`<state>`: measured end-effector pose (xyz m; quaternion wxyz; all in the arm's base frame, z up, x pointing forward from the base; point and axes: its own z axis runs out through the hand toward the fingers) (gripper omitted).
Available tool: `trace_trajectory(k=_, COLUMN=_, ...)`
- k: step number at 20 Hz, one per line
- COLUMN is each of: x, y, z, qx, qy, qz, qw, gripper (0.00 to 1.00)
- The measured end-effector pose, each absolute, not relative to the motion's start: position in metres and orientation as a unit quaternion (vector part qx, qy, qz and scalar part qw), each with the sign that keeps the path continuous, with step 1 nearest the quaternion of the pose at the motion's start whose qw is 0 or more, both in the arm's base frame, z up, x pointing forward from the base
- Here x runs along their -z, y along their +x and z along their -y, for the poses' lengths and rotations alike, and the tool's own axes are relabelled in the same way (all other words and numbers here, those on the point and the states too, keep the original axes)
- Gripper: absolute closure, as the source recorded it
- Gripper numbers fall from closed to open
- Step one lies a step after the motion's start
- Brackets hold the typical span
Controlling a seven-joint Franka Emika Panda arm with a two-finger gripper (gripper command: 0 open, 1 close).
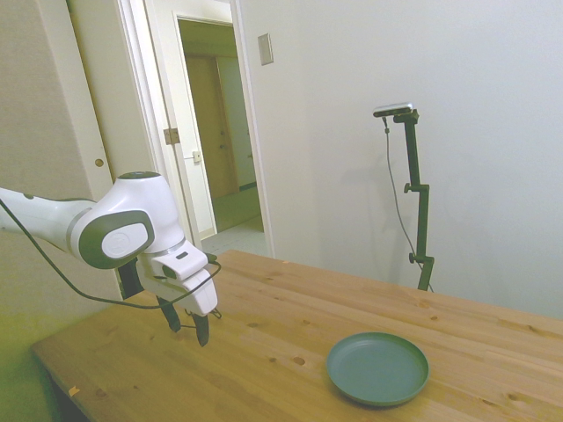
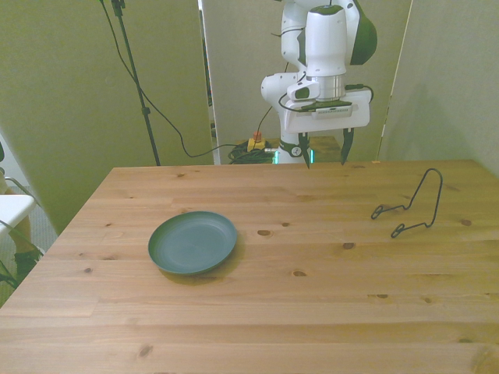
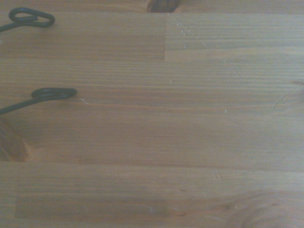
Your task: Load the plate
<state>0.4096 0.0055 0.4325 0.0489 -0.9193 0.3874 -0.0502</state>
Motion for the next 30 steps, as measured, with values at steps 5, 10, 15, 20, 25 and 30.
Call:
trace_trajectory(k=5, x=-0.434, y=0.419, z=0.012, qx=0.058, qy=-0.924, qz=-0.377, qw=0.018, gripper=0.00)
trace_trajectory(k=10, x=-0.440, y=0.452, z=0.080, qx=0.071, qy=-0.936, qz=-0.343, qw=-0.039, gripper=0.00)
trace_trajectory(k=15, x=-0.432, y=0.493, z=0.121, qx=0.073, qy=-0.953, qz=-0.281, qw=-0.082, gripper=0.00)
trace_trajectory(k=20, x=-0.415, y=0.512, z=0.136, qx=0.071, qy=-0.967, qz=-0.218, qw=-0.114, gripper=0.00)
trace_trajectory(k=25, x=-0.404, y=0.515, z=0.141, qx=0.081, qy=-0.970, qz=-0.192, qw=-0.128, gripper=0.00)
trace_trajectory(k=30, x=-0.396, y=0.504, z=0.172, qx=0.092, qy=-0.972, qz=-0.156, qw=-0.151, gripper=0.00)
